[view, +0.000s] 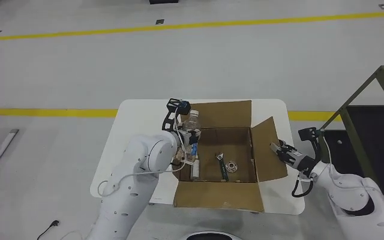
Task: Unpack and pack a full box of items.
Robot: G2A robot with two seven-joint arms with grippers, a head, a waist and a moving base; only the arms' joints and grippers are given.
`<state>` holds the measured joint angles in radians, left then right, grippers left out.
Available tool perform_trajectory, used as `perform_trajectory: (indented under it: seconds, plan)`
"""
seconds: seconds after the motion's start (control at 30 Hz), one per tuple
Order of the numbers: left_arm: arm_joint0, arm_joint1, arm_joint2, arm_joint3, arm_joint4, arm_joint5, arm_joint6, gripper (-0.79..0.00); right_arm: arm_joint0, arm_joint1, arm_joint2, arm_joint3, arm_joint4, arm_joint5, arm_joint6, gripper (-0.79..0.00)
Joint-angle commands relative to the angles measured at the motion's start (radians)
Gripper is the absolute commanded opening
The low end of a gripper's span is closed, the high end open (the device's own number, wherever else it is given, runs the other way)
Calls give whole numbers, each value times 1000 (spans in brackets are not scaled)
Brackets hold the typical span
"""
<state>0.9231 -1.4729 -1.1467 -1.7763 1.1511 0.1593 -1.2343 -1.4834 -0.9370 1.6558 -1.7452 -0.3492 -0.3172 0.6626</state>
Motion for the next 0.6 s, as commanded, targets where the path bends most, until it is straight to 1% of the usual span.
perform_trajectory:
  seconds: [0.0,0.1,0.13,0.2,0.33,0.4,0.5,0.57]
  plan:
    - [-2,5,-25,-24,18,-2,-19,-785,-2,0,3,0,1,-1,-1,-785]
    - [0,17,-67,-57,87,-33,-38,-785,-7,0,7,1,4,-3,-2,-785]
    - [6,20,-90,-71,91,-27,-47,-785,-10,1,8,0,4,-4,-3,-785]
    - [15,29,-126,-89,140,-44,-67,-785,-15,1,12,0,5,-4,-3,-785]
    - [49,45,-188,-82,244,-60,-111,-785,-18,1,13,5,5,-9,-3,-785]
    - [69,50,-212,-76,268,-59,-131,-785,-18,1,12,6,6,-8,-2,-785]
    - [105,56,-235,-70,284,-68,-157,-785,-17,2,14,4,6,-9,5,-785]
    - [109,57,-237,-71,286,-68,-158,-785,-19,3,16,3,2,-12,8,-785]
